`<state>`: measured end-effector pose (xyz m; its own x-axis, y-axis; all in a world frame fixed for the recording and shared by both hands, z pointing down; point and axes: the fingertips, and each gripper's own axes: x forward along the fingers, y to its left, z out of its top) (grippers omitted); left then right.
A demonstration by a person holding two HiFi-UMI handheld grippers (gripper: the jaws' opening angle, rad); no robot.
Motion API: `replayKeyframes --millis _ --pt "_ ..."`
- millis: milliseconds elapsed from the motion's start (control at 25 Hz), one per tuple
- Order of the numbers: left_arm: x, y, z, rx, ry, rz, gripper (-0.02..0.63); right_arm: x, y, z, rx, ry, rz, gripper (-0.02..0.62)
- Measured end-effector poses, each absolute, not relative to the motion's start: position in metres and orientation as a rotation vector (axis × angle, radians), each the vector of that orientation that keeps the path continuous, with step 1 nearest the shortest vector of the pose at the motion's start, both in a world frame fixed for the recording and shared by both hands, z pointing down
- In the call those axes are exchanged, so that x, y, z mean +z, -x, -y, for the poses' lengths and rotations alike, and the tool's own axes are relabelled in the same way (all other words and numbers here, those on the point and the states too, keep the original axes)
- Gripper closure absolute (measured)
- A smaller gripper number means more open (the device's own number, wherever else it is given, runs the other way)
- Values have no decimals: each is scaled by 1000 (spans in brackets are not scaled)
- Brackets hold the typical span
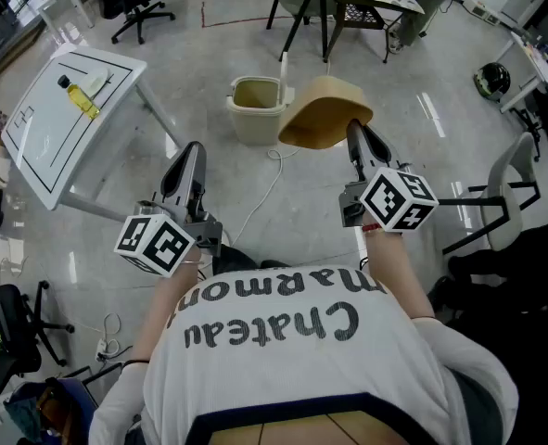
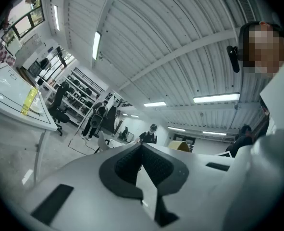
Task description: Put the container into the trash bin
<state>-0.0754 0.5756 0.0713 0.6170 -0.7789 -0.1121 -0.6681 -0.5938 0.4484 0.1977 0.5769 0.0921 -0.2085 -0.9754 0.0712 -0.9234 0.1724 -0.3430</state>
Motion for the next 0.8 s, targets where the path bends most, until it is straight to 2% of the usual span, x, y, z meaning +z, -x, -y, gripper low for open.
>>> replayKeyframes --millis 800 --pt "110 89 -507 -324 -2477 1077 583 125 -182 -523 -558 1959 -2221 557"
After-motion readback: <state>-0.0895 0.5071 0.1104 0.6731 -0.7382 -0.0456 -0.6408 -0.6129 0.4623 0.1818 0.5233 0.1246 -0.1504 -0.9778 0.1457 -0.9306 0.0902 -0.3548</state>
